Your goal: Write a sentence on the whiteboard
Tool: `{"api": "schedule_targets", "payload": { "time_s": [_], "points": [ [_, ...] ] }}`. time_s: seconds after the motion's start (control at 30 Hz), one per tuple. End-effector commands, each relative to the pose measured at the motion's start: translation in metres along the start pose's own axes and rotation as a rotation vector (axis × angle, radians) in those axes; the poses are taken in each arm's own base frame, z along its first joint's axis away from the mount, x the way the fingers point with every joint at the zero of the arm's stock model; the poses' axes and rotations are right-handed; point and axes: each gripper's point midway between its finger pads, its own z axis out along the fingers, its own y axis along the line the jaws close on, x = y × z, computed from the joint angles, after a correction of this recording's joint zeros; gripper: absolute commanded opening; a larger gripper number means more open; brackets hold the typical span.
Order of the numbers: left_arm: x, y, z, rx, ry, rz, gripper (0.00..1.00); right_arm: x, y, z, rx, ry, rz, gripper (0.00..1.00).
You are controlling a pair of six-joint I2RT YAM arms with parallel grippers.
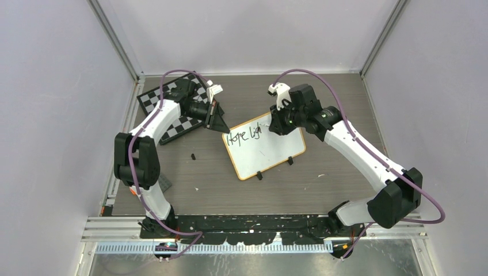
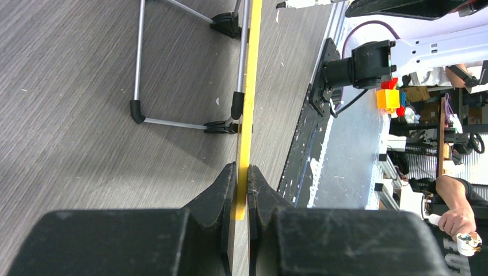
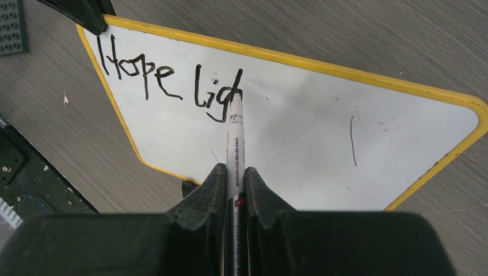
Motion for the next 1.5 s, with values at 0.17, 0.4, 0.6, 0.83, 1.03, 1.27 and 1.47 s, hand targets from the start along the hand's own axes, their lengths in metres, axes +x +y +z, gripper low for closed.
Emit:
{"api": "schedule_targets", "payload": {
  "time_s": [0.17, 0.4, 0.6, 0.83, 1.03, 1.27, 1.47],
  "points": [
    [0.005, 0.008, 0.007, -0.042, 0.043, 0.025, 0.0, -0.015, -0.002, -0.002, 0.005, -0.041, -0.026, 0.0],
    [0.006, 0.009, 0.008, -0.04, 0.045, 0.022, 0.0, -0.008, -0.006, 0.005, 0.014, -0.021, -0.031, 0.0],
    [0.006, 0.009, 0.008, -0.04, 0.045, 0.024, 0.0, -0.006, -0.008, 0.008, 0.022, -0.01, -0.033, 0.0],
    [0.007, 0.01, 0.008, -0.041, 0.047, 0.022, 0.0, -0.002, -0.017, 0.01, 0.067, 0.003, -0.042, 0.0],
    [0.007, 0.01, 0.008, -0.041, 0.048, 0.02, 0.0, -0.001, -0.024, 0.007, 0.1, 0.002, -0.047, 0.0],
    [0.006, 0.01, 0.008, -0.041, 0.047, 0.021, 0.0, -0.005, -0.03, 0.0, 0.122, -0.018, -0.039, 0.0],
    [0.006, 0.01, 0.008, -0.041, 0.048, 0.02, 0.0, -0.007, -0.024, -0.001, 0.089, -0.019, -0.035, 0.0]
  ]
}}
